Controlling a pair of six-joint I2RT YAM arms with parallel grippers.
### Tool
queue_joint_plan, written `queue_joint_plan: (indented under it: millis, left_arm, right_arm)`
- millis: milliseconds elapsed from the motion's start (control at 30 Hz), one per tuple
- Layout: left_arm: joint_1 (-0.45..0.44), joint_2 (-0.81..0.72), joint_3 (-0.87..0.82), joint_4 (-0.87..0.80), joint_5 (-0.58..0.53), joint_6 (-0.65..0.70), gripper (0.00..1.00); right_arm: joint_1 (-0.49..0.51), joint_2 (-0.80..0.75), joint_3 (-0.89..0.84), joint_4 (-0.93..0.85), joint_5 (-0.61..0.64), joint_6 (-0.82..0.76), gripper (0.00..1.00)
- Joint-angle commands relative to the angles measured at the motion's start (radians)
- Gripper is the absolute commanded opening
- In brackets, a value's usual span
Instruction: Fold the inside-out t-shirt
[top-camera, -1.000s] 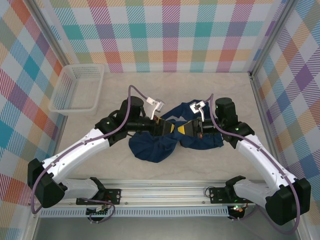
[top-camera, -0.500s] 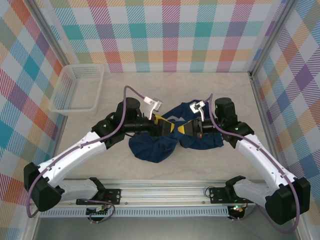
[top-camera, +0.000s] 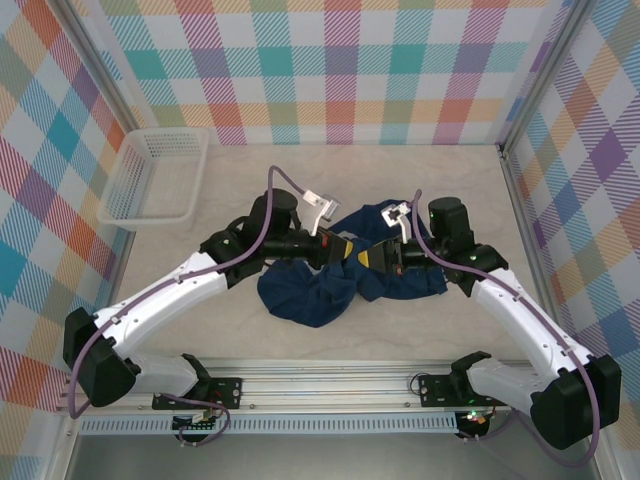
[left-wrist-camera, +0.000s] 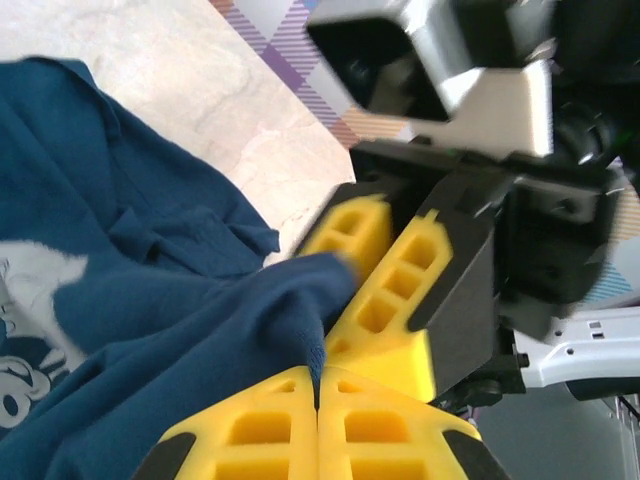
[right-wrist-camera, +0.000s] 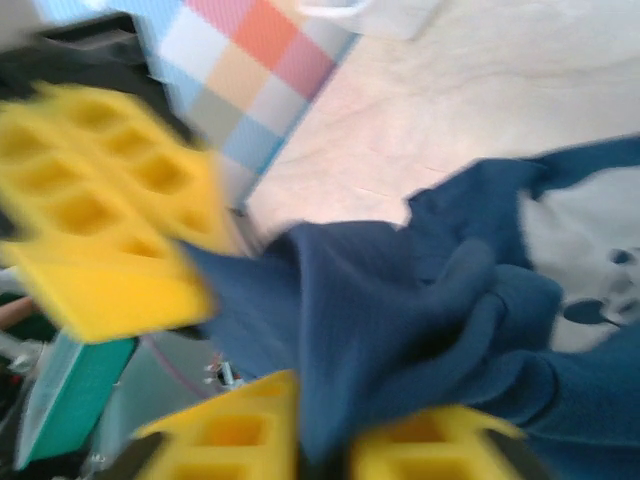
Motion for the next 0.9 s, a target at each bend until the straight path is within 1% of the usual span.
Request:
queue_joint_plan:
  millis: [0, 33, 67, 267, 367, 433, 500, 667, 733, 767, 800, 867]
  left_arm:
    - [-0.003, -0.067, 0.061, 0.005, -0.013, 0.027, 0.0]
    - [-0.002, -0.068, 0.076, 0.006, -0.005, 0.033, 0.0]
    - [-0.003, -0.062, 0.093, -0.03, -0.002, 0.038, 0.0]
    - [-0.001, -0.048, 0.145, -0.08, 0.014, 0.056, 0.0]
    - [-0.001, -0.046, 0.149, -0.102, -0.019, 0.057, 0.0]
    - [-0.002, -0.043, 0.152, -0.106, -0.027, 0.051, 0.0]
    - [0.0, -0.039, 0.151, -0.101, -0.012, 0.044, 0.0]
    - [-0.001, -0.037, 0.145, -0.089, 0.004, 0.037, 0.0]
    - [0.0, -0.033, 0.145, -0.091, 0.008, 0.037, 0.0]
    - [-0.001, -0.03, 0.144, -0.09, 0.007, 0.036, 0.0]
    - [0.0, -0.029, 0.142, -0.09, 0.006, 0.035, 0.0]
    - [-0.001, -0.032, 0.14, -0.087, -0.003, 0.032, 0.0]
  right_arm:
    - [-0.002, -0.039, 0.021, -0.072, 0.154, -0.055, 0.34]
    - [0.002, -0.057, 0.021, -0.063, 0.156, -0.062, 0.37]
    - [0.006, -0.076, 0.022, -0.054, 0.156, -0.072, 0.4]
    - [0.037, -0.169, 0.016, -0.026, 0.125, -0.154, 0.49]
    - [0.073, -0.201, -0.008, 0.026, 0.075, -0.17, 0.54]
    - [0.097, -0.213, -0.02, 0.057, 0.065, -0.168, 0.56]
    - [0.126, -0.204, -0.024, 0.081, 0.091, -0.166, 0.58]
    - [0.179, -0.105, 0.007, 0.143, 0.15, -0.157, 0.6]
    - [0.19, -0.069, 0.021, 0.17, 0.147, -0.152, 0.56]
    - [0.195, -0.054, 0.027, 0.189, 0.148, -0.144, 0.5]
    - [0.197, -0.041, 0.03, 0.201, 0.149, -0.137, 0.44]
    - [0.197, -0.021, 0.037, 0.206, 0.147, -0.13, 0.23]
